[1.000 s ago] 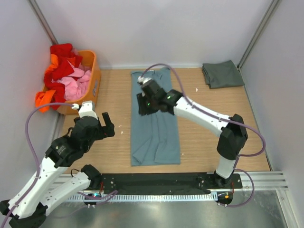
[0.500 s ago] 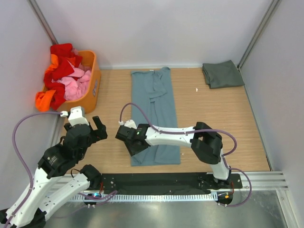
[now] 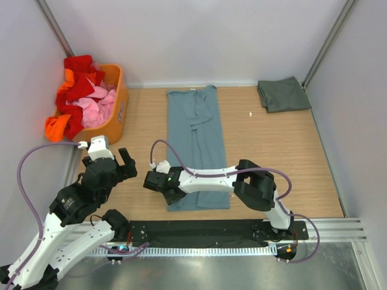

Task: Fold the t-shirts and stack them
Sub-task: Fold the tshirt

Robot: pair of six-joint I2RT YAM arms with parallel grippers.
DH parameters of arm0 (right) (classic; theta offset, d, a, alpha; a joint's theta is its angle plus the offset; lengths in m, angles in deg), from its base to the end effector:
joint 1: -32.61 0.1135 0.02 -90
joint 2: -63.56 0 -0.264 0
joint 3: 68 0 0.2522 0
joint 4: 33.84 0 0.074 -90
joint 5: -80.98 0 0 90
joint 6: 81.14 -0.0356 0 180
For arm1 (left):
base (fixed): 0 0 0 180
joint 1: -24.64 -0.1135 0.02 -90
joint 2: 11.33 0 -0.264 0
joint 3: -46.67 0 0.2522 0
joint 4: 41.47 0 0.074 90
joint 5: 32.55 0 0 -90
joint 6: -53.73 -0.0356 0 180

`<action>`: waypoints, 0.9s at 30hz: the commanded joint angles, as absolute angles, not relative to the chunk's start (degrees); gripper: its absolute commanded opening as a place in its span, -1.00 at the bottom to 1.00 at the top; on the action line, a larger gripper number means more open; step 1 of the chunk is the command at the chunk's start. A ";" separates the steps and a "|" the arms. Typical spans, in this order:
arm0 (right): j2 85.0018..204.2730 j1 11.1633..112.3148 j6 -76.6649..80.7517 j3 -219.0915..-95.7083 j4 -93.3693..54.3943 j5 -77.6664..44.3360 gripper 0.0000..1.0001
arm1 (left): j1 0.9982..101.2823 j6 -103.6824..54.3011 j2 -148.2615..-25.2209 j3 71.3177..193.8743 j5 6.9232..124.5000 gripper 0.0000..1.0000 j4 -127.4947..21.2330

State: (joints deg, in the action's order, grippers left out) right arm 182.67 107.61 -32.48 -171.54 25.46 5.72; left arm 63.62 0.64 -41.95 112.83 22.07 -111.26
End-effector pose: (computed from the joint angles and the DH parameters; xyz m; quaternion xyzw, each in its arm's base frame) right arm 0.1174 0.4030 0.1718 -0.2685 0.9459 0.0439 0.1769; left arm 0.0776 -0.0363 0.3366 -0.1268 0.8446 -0.0621 0.5164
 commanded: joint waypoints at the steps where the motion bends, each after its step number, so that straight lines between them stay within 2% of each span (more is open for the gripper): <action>1: 181.86 107.49 -34.38 -173.79 27.64 11.00 -0.35 | 63.40 0.73 -41.92 112.72 20.36 0.87 -109.73; 5: 180.81 107.58 -35.08 -172.03 28.52 12.51 -0.90 | 63.40 0.73 -42.18 112.72 20.36 0.87 -109.73; 6: 179.76 107.50 -35.61 -170.64 28.35 12.60 -0.97 | 63.40 0.73 -42.18 112.81 20.36 0.87 -109.73; 14: 168.68 109.16 -42.55 -160.10 30.10 17.86 -0.97 | 63.40 0.73 -42.53 112.63 20.45 0.87 -109.81; 16: 165.34 109.95 -45.62 -157.54 30.54 18.40 -0.70 | 63.40 0.64 -43.06 112.72 20.45 0.87 -109.73; 18: 162.97 110.39 -47.73 -153.41 30.81 18.92 -0.24 | 63.40 0.64 -43.76 112.72 20.62 0.87 -109.64; 19: 160.52 111.00 -49.66 -152.09 30.81 19.01 0.10 | 63.49 0.64 -44.03 112.63 20.62 0.86 -109.73; 22: 155.08 111.89 -53.35 -147.61 31.16 20.15 0.34 | 63.40 0.64 -45.25 112.81 21.24 0.86 -109.81; 27: 143.73 113.73 -58.28 -141.19 32.21 22.44 0.38 | 63.58 0.47 -48.68 113.07 28.24 0.76 -109.55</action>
